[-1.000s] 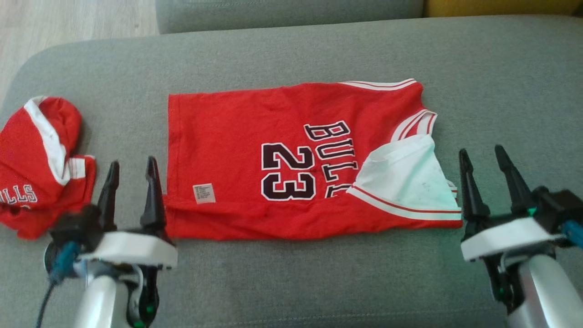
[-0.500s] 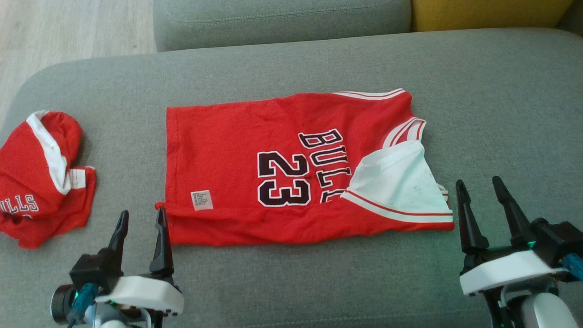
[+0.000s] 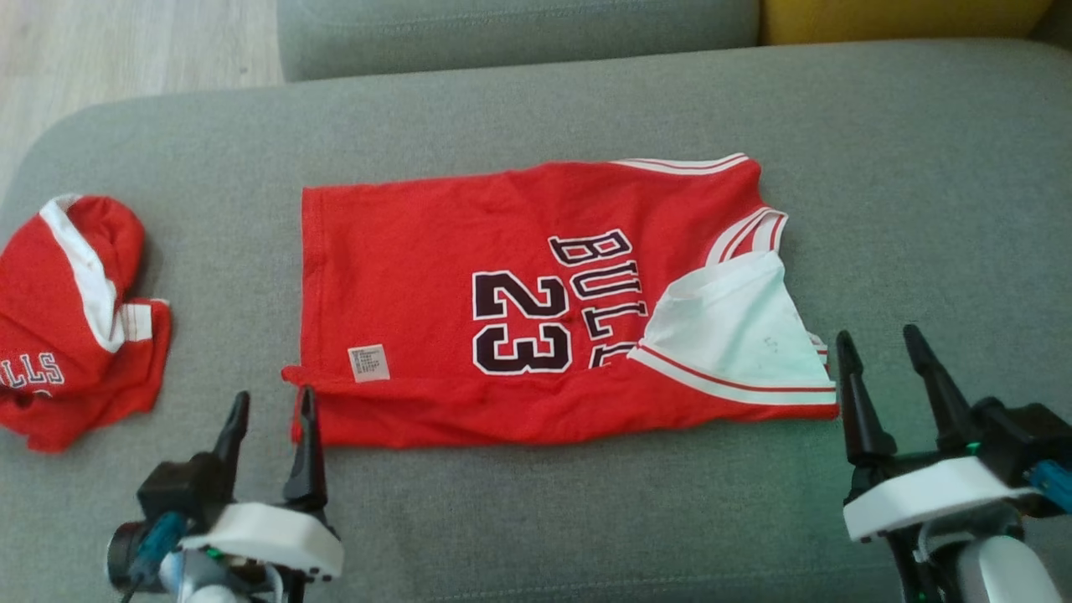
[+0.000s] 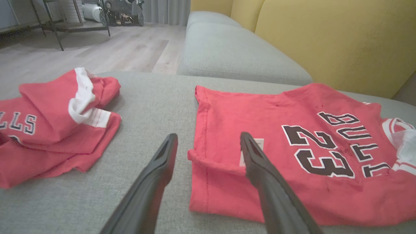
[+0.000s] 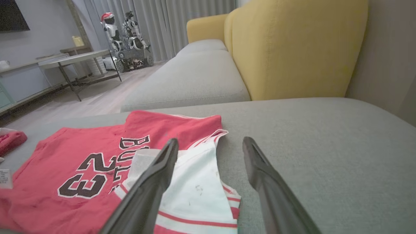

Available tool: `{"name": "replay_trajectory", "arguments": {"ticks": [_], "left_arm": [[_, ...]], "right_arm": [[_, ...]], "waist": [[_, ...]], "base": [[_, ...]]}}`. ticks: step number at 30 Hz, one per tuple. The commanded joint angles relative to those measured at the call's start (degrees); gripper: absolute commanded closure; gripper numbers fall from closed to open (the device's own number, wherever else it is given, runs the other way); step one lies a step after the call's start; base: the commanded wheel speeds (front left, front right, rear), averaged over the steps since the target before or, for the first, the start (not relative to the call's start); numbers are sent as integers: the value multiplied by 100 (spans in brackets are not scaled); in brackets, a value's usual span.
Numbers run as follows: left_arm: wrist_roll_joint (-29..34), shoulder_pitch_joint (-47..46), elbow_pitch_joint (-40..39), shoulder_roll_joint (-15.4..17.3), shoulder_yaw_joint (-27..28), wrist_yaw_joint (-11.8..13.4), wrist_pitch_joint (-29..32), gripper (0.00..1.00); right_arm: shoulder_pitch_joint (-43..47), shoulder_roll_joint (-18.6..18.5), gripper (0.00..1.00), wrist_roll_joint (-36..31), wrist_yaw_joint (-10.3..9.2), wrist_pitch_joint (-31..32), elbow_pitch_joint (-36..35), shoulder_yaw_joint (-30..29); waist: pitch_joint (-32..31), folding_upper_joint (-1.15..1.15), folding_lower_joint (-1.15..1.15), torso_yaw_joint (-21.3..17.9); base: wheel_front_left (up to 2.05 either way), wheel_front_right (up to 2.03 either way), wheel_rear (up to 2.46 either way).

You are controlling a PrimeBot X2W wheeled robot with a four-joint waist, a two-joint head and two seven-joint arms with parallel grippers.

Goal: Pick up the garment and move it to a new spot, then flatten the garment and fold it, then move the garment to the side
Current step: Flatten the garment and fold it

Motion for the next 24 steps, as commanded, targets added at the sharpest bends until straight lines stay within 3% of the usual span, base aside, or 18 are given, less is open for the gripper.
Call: {"name": "replay_trajectory", "arguments": {"ticks": [1, 9, 17, 24], "left_arm": [[-60, -362, -112, 82, 117, -70, 57, 0], [-367, -836, 757, 45, -9, -326, 598, 0], [-695, -1314, 1669, -38, -5, -503, 719, 0], [-935, -1674, 2244, -90, -8, -633, 804, 0]], "right_arm": [[-298, -62, 0, 13, -5, 24, -84, 142], [-830, -170, 0, 77, -5, 212, 1053, 371], [-1179, -187, 0, 6, -5, 306, 2019, 656], [-1426, -143, 0, -53, -5, 336, 2635, 525]], "waist": [[80, 0, 0, 8], [358, 0, 0, 58], [626, 0, 0, 82], [766, 0, 0, 107]], "base": [[0, 0, 0], [0, 0, 0], [0, 0, 0], [0, 0, 0]]}}
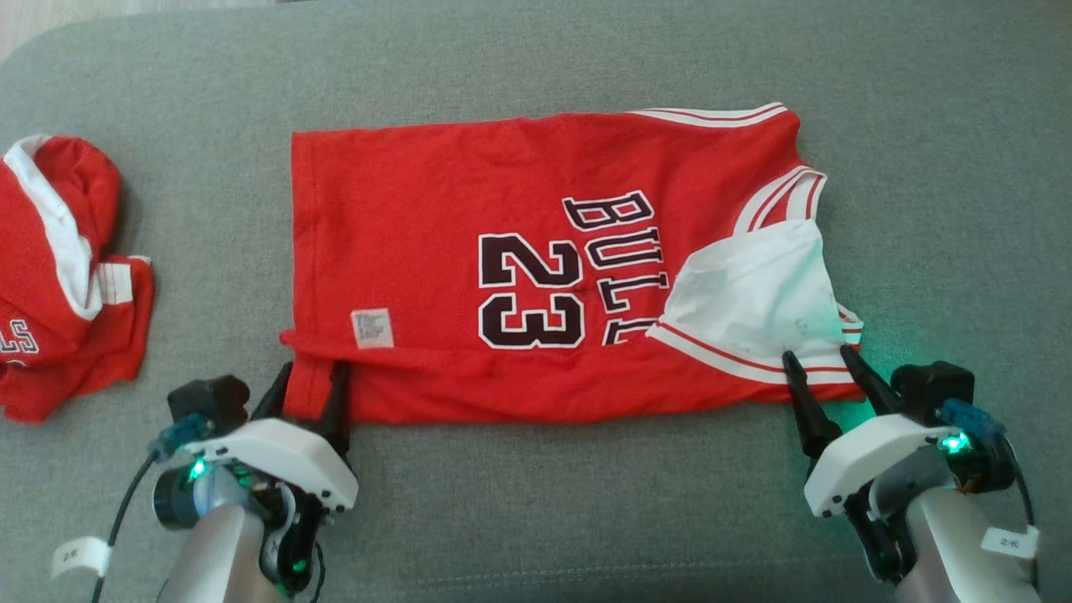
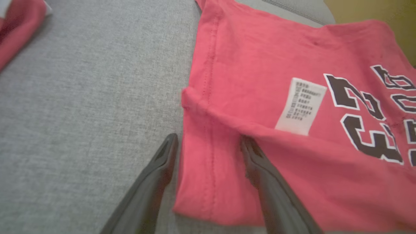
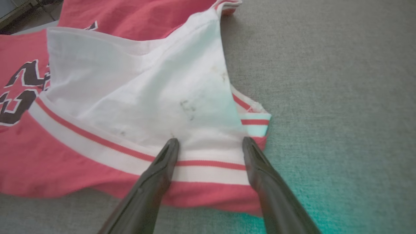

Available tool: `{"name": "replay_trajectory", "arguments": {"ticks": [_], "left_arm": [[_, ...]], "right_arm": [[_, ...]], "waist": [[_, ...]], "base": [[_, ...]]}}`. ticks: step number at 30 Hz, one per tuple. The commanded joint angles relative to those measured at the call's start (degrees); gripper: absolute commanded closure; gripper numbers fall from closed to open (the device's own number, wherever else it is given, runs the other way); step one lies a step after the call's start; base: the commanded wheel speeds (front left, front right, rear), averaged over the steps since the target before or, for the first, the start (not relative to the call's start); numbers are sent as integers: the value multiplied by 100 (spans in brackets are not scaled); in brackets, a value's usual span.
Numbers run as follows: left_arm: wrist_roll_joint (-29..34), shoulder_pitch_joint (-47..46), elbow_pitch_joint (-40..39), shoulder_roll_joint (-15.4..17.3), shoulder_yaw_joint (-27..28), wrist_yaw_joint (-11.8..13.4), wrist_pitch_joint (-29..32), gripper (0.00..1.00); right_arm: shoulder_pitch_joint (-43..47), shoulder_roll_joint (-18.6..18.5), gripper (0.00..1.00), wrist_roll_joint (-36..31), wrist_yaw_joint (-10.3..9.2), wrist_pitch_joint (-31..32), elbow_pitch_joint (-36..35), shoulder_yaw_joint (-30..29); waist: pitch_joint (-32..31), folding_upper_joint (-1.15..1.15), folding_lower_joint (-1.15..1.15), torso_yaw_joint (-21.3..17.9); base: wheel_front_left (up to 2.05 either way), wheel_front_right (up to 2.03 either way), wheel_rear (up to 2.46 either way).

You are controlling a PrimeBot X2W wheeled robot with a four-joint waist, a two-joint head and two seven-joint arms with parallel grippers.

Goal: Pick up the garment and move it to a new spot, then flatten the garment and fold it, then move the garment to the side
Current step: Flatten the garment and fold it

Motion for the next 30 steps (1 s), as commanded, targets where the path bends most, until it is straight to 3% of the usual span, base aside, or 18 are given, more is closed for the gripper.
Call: {"name": "replay_trajectory", "arguments": {"ticks": [1, 2, 3, 5, 6, 7, 8, 19, 30], "left_arm": [[-42, -102, 26, 33, 145, -10, 60, 0], [-50, -140, 87, 33, 140, -17, 50, 10], [-65, -170, 151, 32, 137, -26, 52, 29], [-95, -212, 270, 30, 123, -52, 63, 95], [-108, -221, 324, 31, 112, -70, 70, 100], [-126, -236, 396, 40, 97, -97, 50, 100], [-131, -235, 416, 47, 94, -102, 31, 100], [-161, 57, -38, 85, 106, -4, -236, 100], [-214, 735, -1112, 239, 99, 197, 128, 100]], "right_arm": [[-113, -39, 0, -49, -5, 15, -33, 80], [-137, -27, 0, -64, -5, 59, 56, 53], [-160, -2, 0, -38, -5, 84, 129, 47], [-211, 33, 0, 26, -5, 99, 244, 51], [-229, 52, 18, 81, -5, 116, 299, 57], [-266, 68, 85, 161, -5, 111, 370, 83], [-277, 75, 100, 213, -5, 114, 404, 90], [-28, 13, 100, 574, -5, 26, 335, 47], [838, -18, 100, 667, -5, 270, -711, -272]], "waist": [[15, 0, 0, 1], [27, 0, 0, 3], [34, 0, 0, 7], [47, 0, 0, 9], [50, 0, 0, 12], [55, 0, 0, 16], [54, 0, 0, 20], [-90, 0, 0, 116], [-356, 0, 0, 95]], "base": [[0, 0, 0], [0, 0, 0], [0, 0, 0], [0, 0, 0], [0, 0, 0], [0, 0, 0], [0, 0, 0], [0, 0, 0], [0, 0, 0]]}}
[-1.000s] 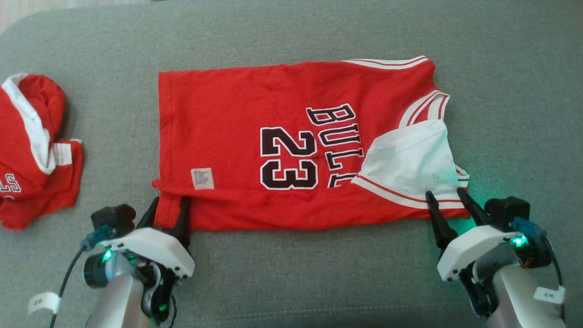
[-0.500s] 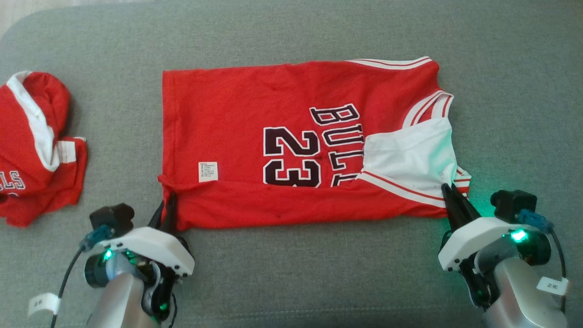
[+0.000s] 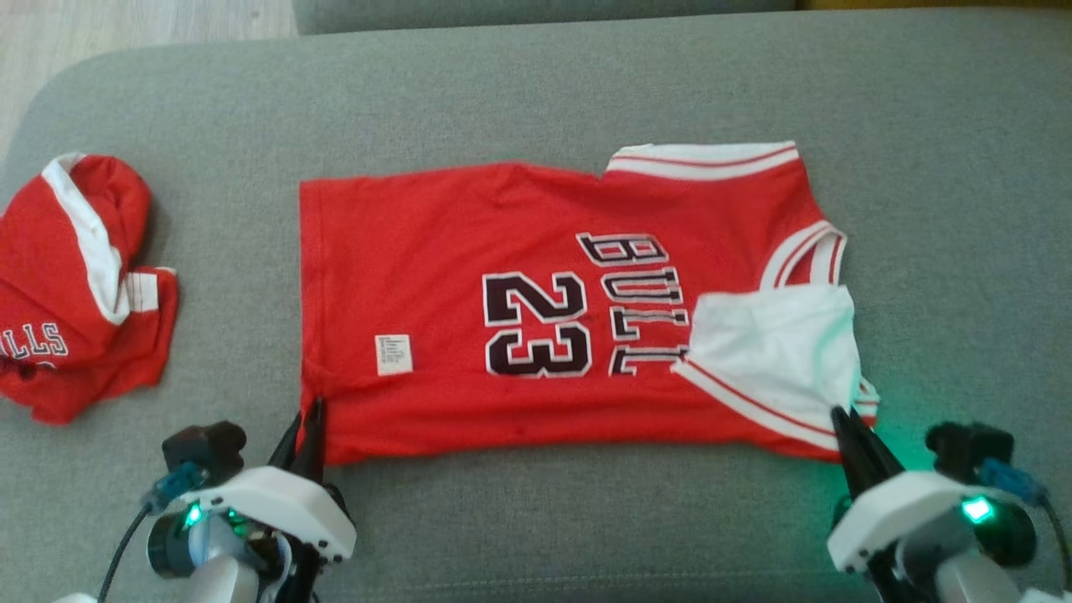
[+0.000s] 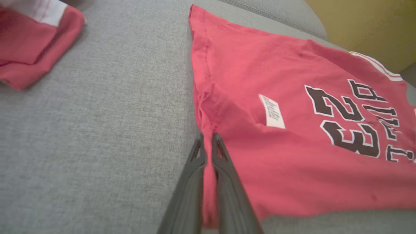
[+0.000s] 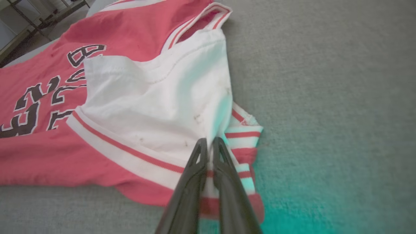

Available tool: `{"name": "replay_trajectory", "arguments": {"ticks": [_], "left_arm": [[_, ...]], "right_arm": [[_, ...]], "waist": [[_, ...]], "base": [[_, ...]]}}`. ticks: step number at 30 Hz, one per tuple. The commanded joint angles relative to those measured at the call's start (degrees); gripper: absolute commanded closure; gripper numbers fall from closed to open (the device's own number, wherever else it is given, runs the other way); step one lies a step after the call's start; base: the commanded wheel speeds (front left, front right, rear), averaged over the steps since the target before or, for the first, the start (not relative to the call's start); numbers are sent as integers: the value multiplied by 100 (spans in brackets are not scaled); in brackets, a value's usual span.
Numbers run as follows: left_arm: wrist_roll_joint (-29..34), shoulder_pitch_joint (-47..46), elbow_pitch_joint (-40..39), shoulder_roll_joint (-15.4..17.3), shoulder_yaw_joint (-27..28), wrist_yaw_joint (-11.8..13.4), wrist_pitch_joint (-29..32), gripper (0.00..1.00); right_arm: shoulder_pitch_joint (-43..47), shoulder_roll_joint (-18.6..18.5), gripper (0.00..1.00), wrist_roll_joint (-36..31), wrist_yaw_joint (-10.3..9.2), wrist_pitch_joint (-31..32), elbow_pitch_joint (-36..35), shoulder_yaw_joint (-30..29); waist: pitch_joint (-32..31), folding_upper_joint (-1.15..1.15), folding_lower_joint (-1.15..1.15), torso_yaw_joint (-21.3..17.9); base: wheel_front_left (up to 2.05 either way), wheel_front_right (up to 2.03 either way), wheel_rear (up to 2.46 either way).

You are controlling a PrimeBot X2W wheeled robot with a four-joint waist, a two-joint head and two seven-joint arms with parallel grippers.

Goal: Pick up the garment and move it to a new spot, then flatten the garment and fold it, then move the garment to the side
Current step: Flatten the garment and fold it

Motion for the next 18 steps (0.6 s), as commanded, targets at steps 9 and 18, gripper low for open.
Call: {"name": "replay_trajectory", "arguments": {"ticks": [9, 18], "left_arm": [[-97, 512, -809, 251, 153, 285, 452, 100], [-21, 596, -1057, 273, 177, 510, 429, 0]], "right_arm": [[719, 111, 100, -80, -5, 408, -918, -251], [668, 146, 0, -263, -5, 68, -1547, -110]], "waist": [[-216, 0, 0, -54], [-301, 0, 0, -81]], "base": [[0, 0, 0], [0, 0, 0]]}}
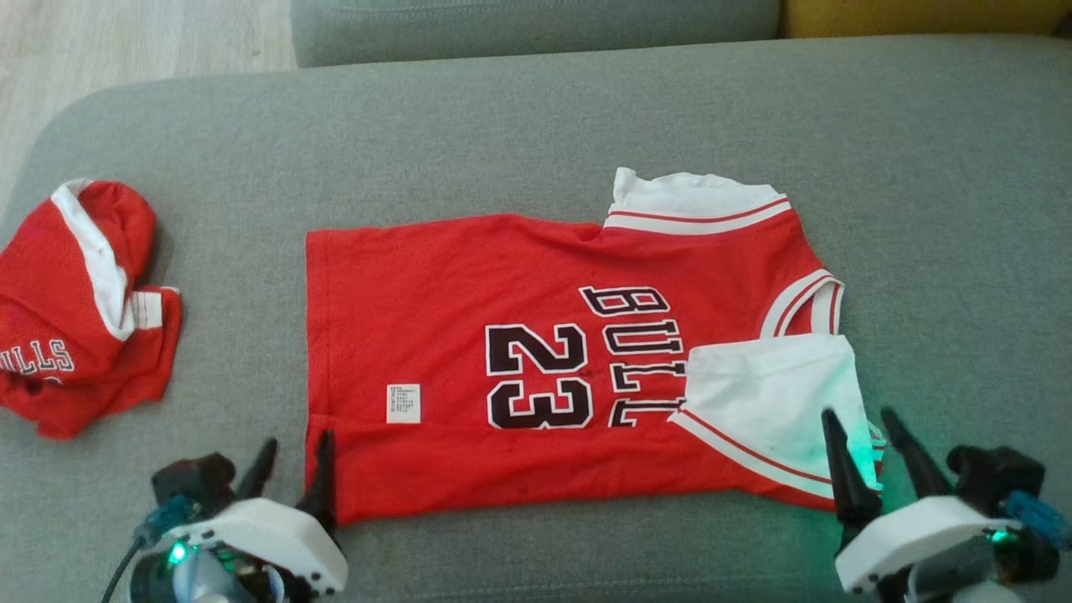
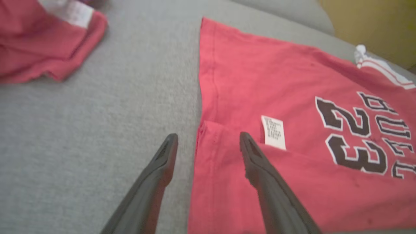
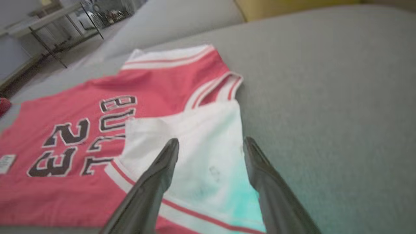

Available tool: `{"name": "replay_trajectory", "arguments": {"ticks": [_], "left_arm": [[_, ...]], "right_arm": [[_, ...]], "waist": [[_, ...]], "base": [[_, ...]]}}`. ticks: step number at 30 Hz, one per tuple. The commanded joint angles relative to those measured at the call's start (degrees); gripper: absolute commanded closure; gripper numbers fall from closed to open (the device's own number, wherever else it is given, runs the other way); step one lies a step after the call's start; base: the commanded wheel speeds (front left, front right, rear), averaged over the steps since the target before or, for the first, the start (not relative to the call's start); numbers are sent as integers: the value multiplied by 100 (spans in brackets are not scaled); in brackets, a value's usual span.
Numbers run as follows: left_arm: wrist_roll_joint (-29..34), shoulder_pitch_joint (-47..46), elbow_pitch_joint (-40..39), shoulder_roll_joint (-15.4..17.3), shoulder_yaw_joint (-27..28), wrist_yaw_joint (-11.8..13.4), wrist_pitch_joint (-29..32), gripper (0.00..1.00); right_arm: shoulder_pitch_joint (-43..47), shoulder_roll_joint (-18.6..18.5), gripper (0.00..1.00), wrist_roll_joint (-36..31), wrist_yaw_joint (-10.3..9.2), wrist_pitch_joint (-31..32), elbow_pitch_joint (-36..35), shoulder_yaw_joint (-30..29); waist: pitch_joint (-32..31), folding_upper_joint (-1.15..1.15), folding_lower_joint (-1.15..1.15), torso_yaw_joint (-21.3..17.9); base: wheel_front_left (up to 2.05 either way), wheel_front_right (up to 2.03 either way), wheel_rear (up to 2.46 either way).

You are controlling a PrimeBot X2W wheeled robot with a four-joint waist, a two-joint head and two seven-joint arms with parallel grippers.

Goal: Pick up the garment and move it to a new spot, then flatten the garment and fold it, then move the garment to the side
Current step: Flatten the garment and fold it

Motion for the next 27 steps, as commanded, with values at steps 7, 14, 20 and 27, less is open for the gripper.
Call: {"name": "replay_trajectory", "arguments": {"ticks": [7, 14, 20, 27], "left_arm": [[354, -158, -622, 77, 258, 271, -749, 0], [629, -162, -943, 116, 183, 458, -1000, 0], [703, -133, -1074, 146, 113, 509, -989, 0], [690, -646, -937, 159, -47, 356, -807, 0]], "right_arm": [[-406, -145, 0, -292, -5, -283, -951, 286], [-468, -136, 0, -413, -5, -127, -1375, 333], [-473, -110, 0, -434, -5, -46, -1503, 328], [-565, -94, 0, -402, -5, -14, -1619, 290]], "waist": [[-213, 0, 0, -5], [-372, 0, 0, 42], [-351, 0, 0, 88], [-28, 0, 0, 125]], "base": [[0, 0, 0], [0, 0, 0], [0, 0, 0], [0, 0, 0]]}}
